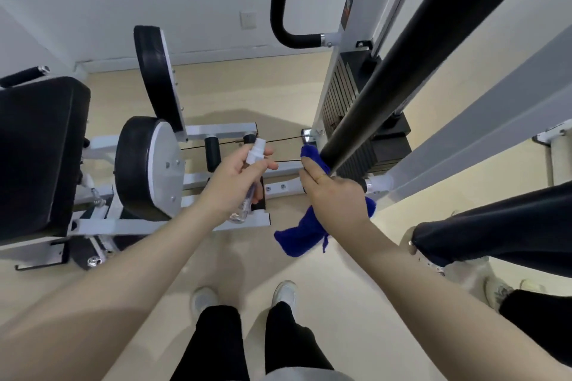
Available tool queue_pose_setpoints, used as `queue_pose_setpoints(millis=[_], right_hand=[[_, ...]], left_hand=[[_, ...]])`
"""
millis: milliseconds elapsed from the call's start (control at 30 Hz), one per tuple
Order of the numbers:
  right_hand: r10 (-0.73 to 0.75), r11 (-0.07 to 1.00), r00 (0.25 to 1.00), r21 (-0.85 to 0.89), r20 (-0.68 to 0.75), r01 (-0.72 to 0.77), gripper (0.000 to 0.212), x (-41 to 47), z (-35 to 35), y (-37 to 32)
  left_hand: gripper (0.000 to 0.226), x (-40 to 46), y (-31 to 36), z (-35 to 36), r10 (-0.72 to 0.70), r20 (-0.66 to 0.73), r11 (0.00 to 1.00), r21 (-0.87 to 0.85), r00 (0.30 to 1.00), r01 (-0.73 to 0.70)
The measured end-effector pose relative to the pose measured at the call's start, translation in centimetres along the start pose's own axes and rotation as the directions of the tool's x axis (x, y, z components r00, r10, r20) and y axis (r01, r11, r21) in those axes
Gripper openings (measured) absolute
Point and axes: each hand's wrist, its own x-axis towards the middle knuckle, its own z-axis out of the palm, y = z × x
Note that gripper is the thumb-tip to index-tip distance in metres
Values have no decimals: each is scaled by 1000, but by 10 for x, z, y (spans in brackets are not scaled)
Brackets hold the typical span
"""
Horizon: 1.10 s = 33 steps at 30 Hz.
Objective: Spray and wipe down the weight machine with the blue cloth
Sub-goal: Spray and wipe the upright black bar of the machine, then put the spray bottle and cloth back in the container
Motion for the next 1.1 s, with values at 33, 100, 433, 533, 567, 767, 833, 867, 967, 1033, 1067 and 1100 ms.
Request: queue_pose_setpoints(millis=[33,100,433,533,567,767,833,867,967,1033,1067,1100], right_hand=[[14,1000,996,16,90,-16,56,4,8,-8],[63,990,988,115,139,-79,41,17,18,-20],[-112,704,986,691,-122,166,23,61,-61,-148],[-139,585,984,793,-108,170,20,68,-78,-212],[-147,549,985,821,-93,159,20,70,-81,-236],[-400,464,915,873,53,152,40,80,-88,-381],[-430,474,901,864,58,171,47,87,-85,-408],[-454,490,888,853,73,181,48,94,-80,-435],[-524,531,844,819,116,218,45,107,-68,-490],[-569,530,810,817,143,228,41,117,-58,-523],[-584,527,798,816,147,236,40,120,-54,-534],[-607,521,779,819,158,240,38,124,-49,-551]], left_hand=[[12,-5,-3,-7,-3,-2,1000,-4,1000,3],[8,-12,-6,-19,-26,4,1000,-12,1000,26],[18,-82,-42,-150,-10,-202,997,-82,979,-7],[29,-119,-64,-210,-62,-288,987,-158,956,16],[29,-135,-73,-232,-82,-315,986,-163,946,32],[12,-230,-138,-362,-175,-509,985,-92,843,149],[11,-245,-150,-382,-208,-572,978,-139,793,157],[11,-260,-162,-400,-224,-602,974,-168,766,153],[16,-284,-187,-431,-230,-651,973,-155,724,170],[28,-297,-202,-448,-258,-689,966,-189,677,176],[29,-300,-206,-451,-278,-697,960,-211,660,182],[28,-304,-213,-459,-294,-714,955,-241,636,171]])
